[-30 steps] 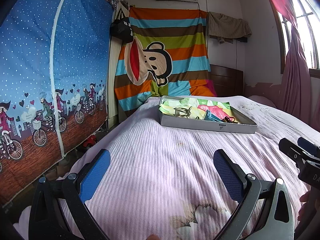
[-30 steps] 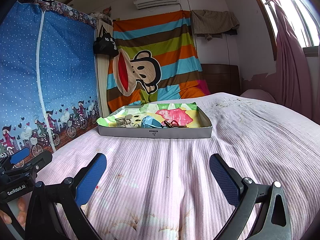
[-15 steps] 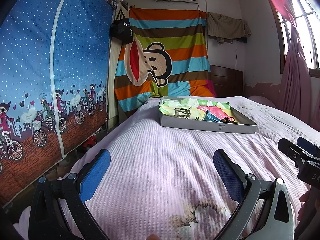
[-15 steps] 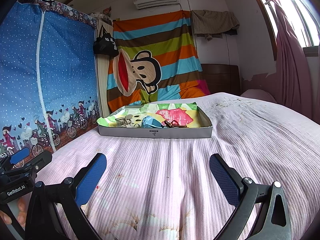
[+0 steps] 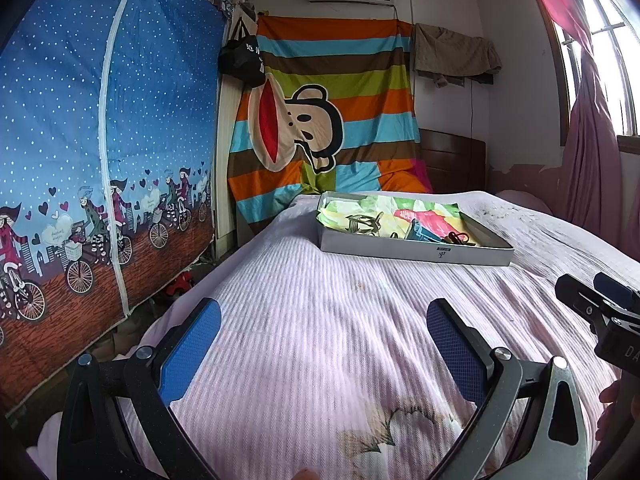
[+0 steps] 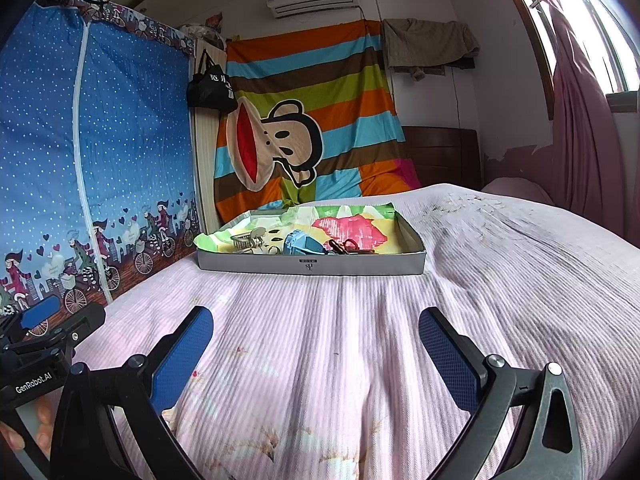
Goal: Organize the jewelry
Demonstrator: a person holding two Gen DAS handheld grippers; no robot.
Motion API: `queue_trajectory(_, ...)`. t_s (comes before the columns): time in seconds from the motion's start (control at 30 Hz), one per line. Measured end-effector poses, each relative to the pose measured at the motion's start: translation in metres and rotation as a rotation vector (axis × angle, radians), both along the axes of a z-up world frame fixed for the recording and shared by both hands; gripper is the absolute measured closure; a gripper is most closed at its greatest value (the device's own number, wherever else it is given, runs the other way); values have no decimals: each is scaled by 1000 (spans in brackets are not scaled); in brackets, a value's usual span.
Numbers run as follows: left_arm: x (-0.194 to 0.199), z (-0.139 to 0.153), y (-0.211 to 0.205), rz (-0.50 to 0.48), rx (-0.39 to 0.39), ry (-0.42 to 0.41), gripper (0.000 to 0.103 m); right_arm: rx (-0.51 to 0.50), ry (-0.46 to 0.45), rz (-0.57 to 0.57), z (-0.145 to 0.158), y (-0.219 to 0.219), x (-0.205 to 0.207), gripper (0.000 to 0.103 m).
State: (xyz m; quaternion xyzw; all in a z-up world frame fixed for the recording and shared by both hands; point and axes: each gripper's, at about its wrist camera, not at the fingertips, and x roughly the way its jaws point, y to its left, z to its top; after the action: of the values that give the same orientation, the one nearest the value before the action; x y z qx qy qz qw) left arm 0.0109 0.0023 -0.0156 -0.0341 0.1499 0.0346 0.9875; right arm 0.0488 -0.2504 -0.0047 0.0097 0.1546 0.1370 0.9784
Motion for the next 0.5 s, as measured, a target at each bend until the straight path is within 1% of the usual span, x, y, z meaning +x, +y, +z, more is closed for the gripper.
queue_trajectory(0.5, 1, 1, 2, 3, -5, 1, 2, 0, 0, 0, 0, 0, 0, 0)
